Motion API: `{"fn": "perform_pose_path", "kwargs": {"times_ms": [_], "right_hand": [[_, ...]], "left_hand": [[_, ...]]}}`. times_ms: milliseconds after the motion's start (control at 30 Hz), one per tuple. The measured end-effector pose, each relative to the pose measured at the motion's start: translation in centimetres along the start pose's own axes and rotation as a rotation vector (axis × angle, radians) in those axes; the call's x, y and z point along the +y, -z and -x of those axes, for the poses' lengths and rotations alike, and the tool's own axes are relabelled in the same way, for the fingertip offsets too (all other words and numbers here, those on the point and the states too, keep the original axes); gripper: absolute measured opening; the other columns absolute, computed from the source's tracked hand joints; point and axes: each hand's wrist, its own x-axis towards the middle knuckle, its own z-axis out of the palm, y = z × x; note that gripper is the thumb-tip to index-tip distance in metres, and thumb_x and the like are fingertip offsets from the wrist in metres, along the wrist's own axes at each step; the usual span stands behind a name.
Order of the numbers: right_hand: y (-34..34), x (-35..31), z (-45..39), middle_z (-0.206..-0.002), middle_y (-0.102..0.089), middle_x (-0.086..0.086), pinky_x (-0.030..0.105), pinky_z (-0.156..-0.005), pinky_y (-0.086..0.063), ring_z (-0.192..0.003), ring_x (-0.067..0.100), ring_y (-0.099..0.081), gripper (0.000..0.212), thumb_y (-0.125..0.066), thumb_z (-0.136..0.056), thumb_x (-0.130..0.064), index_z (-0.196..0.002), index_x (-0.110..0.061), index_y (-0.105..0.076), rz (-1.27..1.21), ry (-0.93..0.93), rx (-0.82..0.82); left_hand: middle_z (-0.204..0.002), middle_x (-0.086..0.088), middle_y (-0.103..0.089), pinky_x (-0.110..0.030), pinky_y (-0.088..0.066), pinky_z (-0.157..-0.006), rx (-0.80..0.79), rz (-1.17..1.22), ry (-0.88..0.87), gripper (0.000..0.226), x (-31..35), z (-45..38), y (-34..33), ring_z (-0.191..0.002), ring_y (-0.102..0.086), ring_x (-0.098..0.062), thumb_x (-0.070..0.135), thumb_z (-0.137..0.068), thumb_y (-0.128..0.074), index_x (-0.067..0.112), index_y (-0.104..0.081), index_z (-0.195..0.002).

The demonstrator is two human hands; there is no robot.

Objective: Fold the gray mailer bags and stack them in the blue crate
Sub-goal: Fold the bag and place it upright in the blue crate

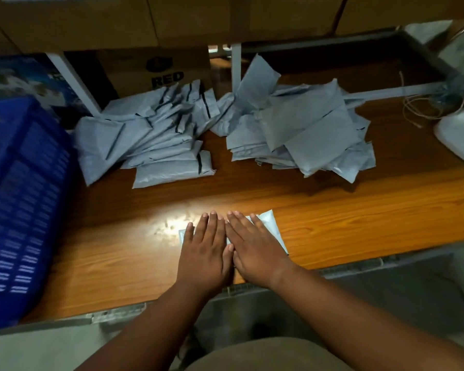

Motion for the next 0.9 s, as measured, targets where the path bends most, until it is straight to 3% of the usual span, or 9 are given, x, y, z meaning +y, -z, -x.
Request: {"fn": "perform_pose_path", "kwargs": {"times_ms": [167,400,633,800,900], "right_hand": [[-0.4,0.3,-0.3,-0.179,-0.004,0.008,0.052,-0.133,-0.004,-0.165,0.022,0.005,0.072,-0.032,-0.104,-0.039,-0.17,-0.014,-0.017,-0.033,-0.012,-0.007],[-0.2,0.3,-0.5,-0.179,0.0,0.009,0.056,-0.132,-0.004,-0.165,0.025,0.007,0.074,-0.025,-0.103,-0.042,-0.17,-0.015,-0.016,-0.022,-0.019,-0.028],[0.8,0.4,-0.4,-0.18,0.002,0.005,0.056,-0.132,-0.002,-0.165,0.02,0.011,0.07,-0.024,-0.106,-0.042,-0.171,-0.019,-0.012,-0.074,-0.029,-0.088],[2.5,2.1,0.6,-0.178,-0.013,0.008,0.052,-0.133,0.002,-0.165,0.023,-0.003,0.065,-0.024,-0.108,-0.043,-0.168,-0.018,-0.025,-0.096,-0.133,-0.004],[2.4,3.8,1.2,-0.179,-0.004,0.009,0.05,-0.133,0.002,-0.165,0.024,0.004,0.067,-0.021,-0.112,-0.049,-0.17,-0.017,-0.017,-0.052,-0.208,-0.029]], "left_hand": [[-0.179,-0.007,-0.003,-0.07,-0.006,-0.124,-0.023,-0.04,0.018,0.073,0.1,-0.3,0.0,-0.165,0.005,-0.027,0.056,-0.108,-0.009,0.018,-0.011,-0.171],[-0.178,-0.009,-0.002,-0.066,-0.01,-0.126,-0.01,-0.02,0.0,0.073,-0.1,-0.4,-0.1,-0.165,0.006,-0.026,0.054,-0.109,-0.012,0.016,-0.012,-0.17],[-0.178,-0.008,0.002,-0.062,-0.002,-0.128,-0.074,-0.027,0.037,0.074,0.4,-0.5,0.6,-0.164,0.009,-0.026,0.054,-0.107,-0.005,0.016,-0.011,-0.17],[-0.177,-0.012,-0.015,-0.055,-0.006,-0.131,-0.006,0.046,0.016,0.072,1.9,-1.7,1.7,-0.165,-0.005,-0.026,0.051,-0.107,-0.015,0.014,-0.027,-0.167],[-0.178,-0.011,-0.009,-0.054,-0.006,-0.132,-0.006,0.067,0.039,0.072,3.4,-2.7,1.7,-0.165,-0.002,-0.027,0.05,-0.106,-0.017,0.014,-0.023,-0.168]]}}
